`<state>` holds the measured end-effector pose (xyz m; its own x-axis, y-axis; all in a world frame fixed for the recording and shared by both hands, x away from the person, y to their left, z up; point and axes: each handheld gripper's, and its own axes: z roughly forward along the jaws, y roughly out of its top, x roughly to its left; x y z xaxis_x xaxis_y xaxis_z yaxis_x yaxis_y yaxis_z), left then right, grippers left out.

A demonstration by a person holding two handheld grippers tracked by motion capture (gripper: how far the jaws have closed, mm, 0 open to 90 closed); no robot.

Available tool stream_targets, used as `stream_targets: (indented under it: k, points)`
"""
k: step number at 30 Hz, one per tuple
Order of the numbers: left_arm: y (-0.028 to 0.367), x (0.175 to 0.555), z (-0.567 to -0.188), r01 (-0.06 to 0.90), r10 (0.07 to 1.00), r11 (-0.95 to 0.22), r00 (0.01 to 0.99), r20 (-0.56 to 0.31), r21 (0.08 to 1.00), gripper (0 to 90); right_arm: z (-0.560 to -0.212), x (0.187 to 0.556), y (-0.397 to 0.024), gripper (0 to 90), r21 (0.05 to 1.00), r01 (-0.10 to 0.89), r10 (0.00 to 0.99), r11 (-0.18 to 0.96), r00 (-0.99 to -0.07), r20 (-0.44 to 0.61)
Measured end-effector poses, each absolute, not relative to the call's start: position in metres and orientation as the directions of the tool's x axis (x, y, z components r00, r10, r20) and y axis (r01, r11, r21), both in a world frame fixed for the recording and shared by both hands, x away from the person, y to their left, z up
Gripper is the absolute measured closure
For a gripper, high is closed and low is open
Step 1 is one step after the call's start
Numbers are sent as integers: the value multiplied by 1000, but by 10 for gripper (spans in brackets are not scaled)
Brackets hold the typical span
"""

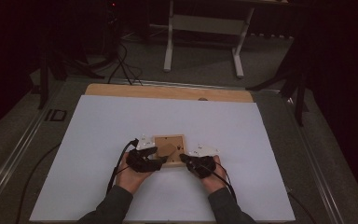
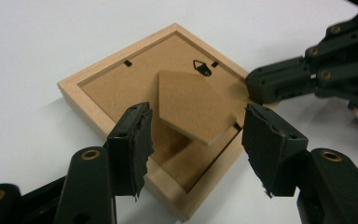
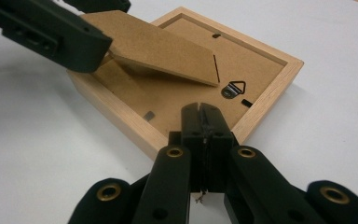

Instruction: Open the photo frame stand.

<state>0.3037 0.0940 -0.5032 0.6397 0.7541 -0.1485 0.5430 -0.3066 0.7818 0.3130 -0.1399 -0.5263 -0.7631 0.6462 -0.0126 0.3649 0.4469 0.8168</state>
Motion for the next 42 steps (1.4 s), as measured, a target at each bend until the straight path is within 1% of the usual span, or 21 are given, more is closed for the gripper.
stream_targets:
  k: [1,6,13,22,30,38,42]
  points:
    - [94,307,-504,553,754,-292,635,-168,781,421,-526,313,-140,890,817,365,646,447,-763,-13]
    - [90,316,-504,580,754,-272,624,-205,768,425,-526,313,-140,890,816,365,646,448,-763,-14]
    - [85,325,-504,628,762,-238,594,-258,741,465,-526,313,-140,890,815,363,645,452,-764,-17]
    - [86,332,-506,687,756,-205,564,-333,697,467,-526,313,-140,888,815,362,644,453,-765,-19]
    - [85,336,-506,716,752,-199,549,-364,669,485,-526,313,-140,887,814,362,643,453,-765,-18]
    - [86,341,-506,760,747,-204,528,-404,617,498,-526,313,-140,887,814,362,642,454,-766,-17]
    - [84,342,-505,763,748,-223,533,-395,607,514,-526,313,-140,885,813,363,641,455,-767,-16]
